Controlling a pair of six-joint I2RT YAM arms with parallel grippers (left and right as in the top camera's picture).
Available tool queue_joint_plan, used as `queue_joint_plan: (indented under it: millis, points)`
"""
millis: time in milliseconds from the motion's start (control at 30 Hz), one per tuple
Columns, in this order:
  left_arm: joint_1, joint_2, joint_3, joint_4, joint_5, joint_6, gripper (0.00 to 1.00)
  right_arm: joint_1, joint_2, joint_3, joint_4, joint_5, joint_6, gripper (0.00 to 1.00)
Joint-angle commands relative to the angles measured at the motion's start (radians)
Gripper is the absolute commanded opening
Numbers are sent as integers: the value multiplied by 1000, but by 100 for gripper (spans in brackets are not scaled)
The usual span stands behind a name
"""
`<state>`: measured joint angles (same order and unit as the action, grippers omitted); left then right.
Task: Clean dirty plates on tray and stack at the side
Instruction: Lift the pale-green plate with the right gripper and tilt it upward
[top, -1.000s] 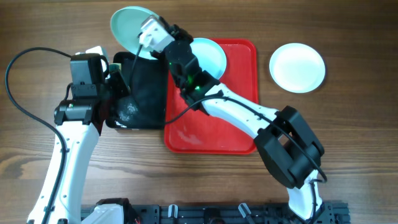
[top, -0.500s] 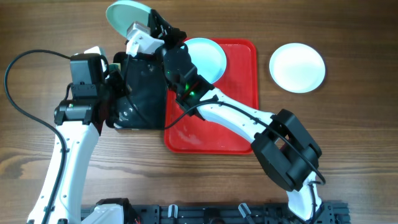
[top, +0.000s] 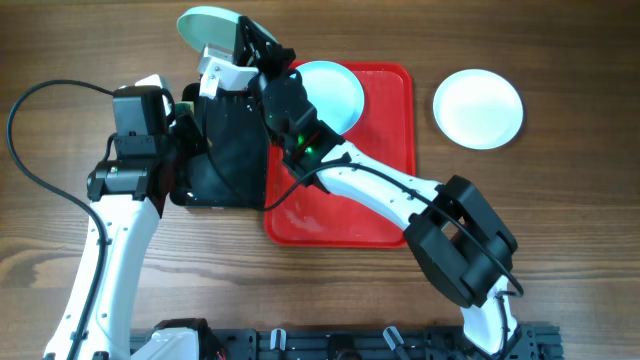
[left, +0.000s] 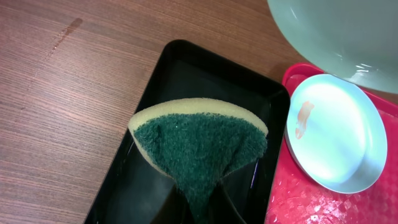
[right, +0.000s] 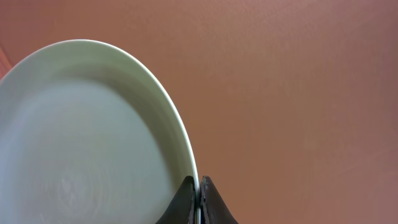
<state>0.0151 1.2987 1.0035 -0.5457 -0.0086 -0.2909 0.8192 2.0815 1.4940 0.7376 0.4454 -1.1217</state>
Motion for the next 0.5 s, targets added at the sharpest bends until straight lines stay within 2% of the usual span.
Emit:
queue_joint_plan:
  millis: [0,67,233,467]
  points:
    - [4,-3,8,8,8,-5,4,6,7,19,5,-20,-26,4]
    - [4,-3,8,8,8,-5,4,7,7,19,2,-12,-11,4]
    - [4,-3,8,11,8,-5,4,7,7,19,-46,6,148,4]
    - [4,-3,8,13,8,-1,4,5,7,19,-239,6,507,4]
